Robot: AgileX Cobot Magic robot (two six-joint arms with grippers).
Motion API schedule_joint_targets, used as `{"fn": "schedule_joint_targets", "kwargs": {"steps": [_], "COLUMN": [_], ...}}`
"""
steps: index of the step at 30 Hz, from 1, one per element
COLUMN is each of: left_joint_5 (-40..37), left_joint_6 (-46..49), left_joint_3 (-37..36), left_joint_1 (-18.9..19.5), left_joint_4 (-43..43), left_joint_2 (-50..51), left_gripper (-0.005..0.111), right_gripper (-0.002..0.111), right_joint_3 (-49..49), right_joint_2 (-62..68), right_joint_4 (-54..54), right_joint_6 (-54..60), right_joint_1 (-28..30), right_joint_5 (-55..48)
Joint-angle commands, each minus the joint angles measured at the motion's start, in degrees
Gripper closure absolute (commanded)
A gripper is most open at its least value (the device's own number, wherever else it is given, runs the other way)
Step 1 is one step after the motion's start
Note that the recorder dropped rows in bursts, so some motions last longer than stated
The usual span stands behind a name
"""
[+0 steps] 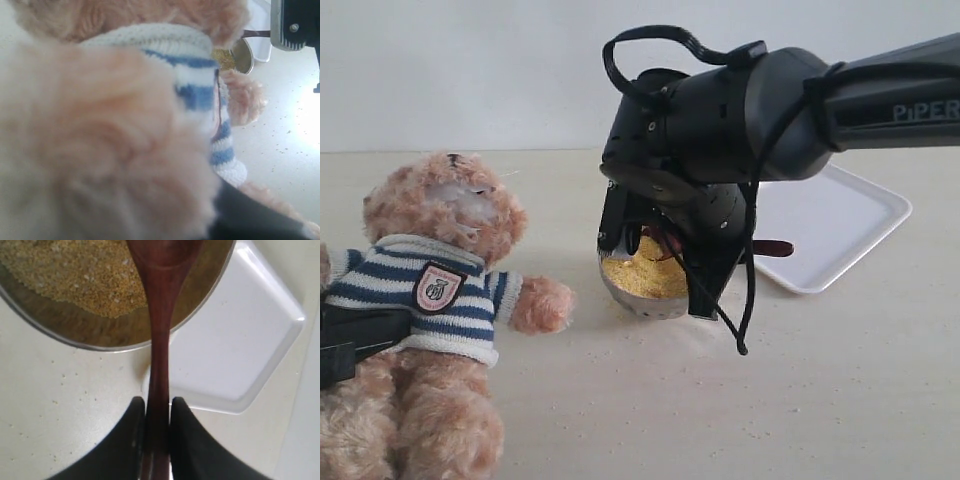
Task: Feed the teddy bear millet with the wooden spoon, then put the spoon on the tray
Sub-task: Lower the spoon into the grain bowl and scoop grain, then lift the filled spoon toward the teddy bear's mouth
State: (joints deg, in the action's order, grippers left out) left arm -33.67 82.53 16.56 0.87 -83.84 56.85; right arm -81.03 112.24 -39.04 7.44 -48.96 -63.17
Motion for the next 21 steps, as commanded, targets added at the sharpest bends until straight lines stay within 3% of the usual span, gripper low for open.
{"fn": "schedule_joint_targets", "kwargs": {"steps": [1, 7, 21], "left_joint_5": [-0.77, -0.77, 0.49], "left_joint_6": [0.22, 0.22, 0.22], "left_joint_3": [-0.02, -0.02, -0.02], "left_joint_1": [0.15, 0.15, 0.15], "left_joint_4": [-1.20, -1.20, -2.26], "left_joint_2": [-0.51, -0.51, -0.41], "left_gripper": [0.102, 0.102, 0.102], "right_gripper": [0.108, 0.108, 0.108], "right_joint_3": [-0.26, -0.26, -0.26], "right_joint_2": [-1.36, -6.57, -14.36], "right_joint_4": [5.19, 24.03, 32.99], "right_joint_6": [0.13, 5.77, 12.97], "right_joint_1": [1.82, 8.45, 6.42], "right_joint_5": [-1.08, 3.45, 5.33]}}
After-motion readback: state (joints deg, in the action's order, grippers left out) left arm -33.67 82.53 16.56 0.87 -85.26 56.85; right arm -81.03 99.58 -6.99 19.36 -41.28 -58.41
